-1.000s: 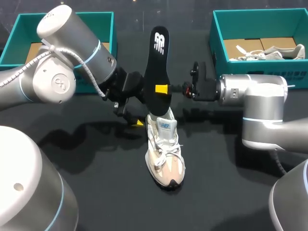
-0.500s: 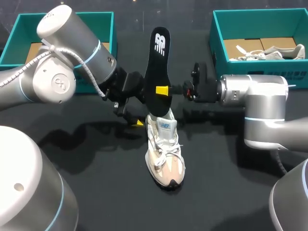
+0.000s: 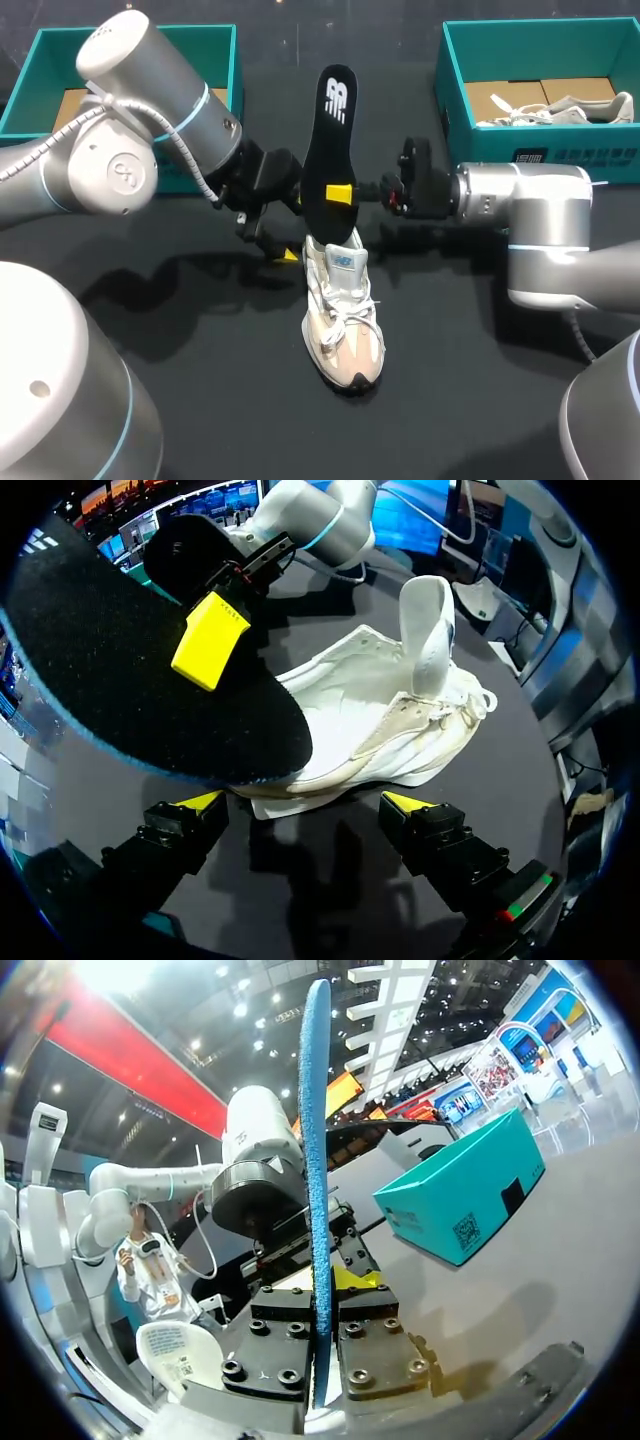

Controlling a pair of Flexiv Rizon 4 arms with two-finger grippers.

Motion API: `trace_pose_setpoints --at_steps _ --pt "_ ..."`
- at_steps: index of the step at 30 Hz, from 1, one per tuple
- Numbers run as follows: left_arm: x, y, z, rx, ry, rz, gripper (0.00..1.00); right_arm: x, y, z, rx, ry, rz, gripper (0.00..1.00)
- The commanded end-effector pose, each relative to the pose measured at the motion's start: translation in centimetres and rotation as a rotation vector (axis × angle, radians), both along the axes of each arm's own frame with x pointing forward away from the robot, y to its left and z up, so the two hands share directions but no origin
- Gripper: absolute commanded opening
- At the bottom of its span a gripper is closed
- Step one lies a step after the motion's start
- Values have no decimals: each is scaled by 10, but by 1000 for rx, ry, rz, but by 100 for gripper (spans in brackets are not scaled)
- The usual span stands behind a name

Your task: Take the shoe out of the shoebox, open the shoe tongue, remove and reinsert the insole, then place the shoe into the shoebox

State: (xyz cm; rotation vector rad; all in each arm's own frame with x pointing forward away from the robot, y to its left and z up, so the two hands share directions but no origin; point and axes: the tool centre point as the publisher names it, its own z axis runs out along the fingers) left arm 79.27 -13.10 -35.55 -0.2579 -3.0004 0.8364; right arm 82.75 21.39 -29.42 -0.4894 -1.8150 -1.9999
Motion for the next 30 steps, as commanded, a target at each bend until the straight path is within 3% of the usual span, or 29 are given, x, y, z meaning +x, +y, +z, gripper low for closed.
trace_pose_setpoints --at_steps 1,16,30 --pt "-1 0 -1 0 -2 0 100 -5 0 -5 4 8 5 0" --pt "-1 0 -1 0 -2 0 100 -28 -3 -18 -2 40 5 0" --pt "-1 0 -1 0 -2 0 100 -49 1 -37 -58 120 0 0"
